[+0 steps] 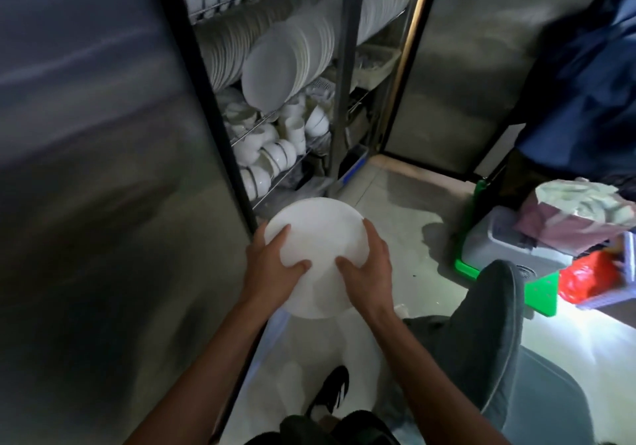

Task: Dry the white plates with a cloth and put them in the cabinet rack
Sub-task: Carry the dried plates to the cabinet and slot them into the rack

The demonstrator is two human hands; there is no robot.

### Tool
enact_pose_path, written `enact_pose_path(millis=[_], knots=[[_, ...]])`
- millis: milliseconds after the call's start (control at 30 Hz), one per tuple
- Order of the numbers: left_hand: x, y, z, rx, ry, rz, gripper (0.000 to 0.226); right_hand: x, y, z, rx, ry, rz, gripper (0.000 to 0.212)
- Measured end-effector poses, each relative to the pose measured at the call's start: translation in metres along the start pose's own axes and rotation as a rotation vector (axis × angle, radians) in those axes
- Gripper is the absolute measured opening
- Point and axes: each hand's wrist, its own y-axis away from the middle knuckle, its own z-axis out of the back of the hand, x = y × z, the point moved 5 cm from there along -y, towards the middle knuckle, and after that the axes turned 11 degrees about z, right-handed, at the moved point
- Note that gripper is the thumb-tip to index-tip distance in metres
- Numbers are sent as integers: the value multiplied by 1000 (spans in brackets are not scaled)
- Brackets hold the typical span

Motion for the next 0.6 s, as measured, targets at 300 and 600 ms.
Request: enact_pose_path(millis=[300,600], knots=[[-64,-80,-24,-6,-5,-38,81,-3,-100,15,-33,15,13,83],[-104,-163,-40,8,26,-54,79,-6,-190,6,-77,14,-6,82]])
